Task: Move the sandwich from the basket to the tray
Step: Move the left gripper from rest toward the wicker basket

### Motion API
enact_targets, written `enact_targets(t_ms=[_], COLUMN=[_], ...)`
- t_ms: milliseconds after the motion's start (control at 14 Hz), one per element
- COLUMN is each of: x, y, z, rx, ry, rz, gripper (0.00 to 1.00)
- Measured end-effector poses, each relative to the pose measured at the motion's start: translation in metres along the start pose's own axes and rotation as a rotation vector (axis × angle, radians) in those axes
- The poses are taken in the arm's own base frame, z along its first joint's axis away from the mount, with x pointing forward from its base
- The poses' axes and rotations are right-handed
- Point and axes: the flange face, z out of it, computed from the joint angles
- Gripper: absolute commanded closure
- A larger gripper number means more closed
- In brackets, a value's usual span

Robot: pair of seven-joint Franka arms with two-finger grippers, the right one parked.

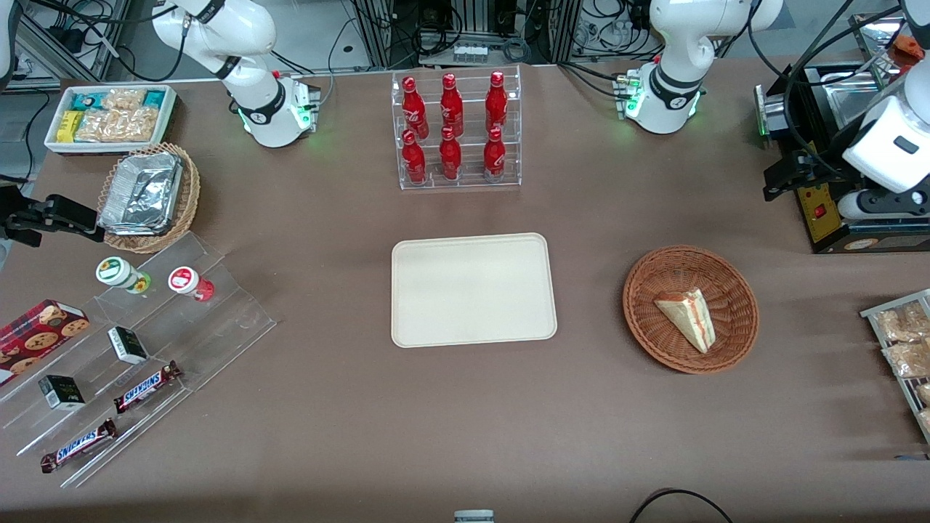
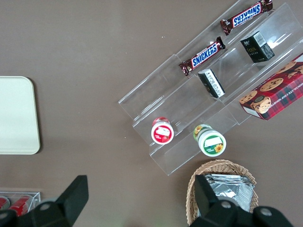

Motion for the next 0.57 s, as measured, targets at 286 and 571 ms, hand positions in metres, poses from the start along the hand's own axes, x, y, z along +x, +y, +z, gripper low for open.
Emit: enact_targets(t_ms=[286, 571], x=[0.001, 0.025], y=[-0.001, 0.007], z=[0.001, 0.033], rx=[0.0, 0.001], ry=[-0.002, -0.021], rz=[-0.003, 0.009], gripper=[0.0, 0.0])
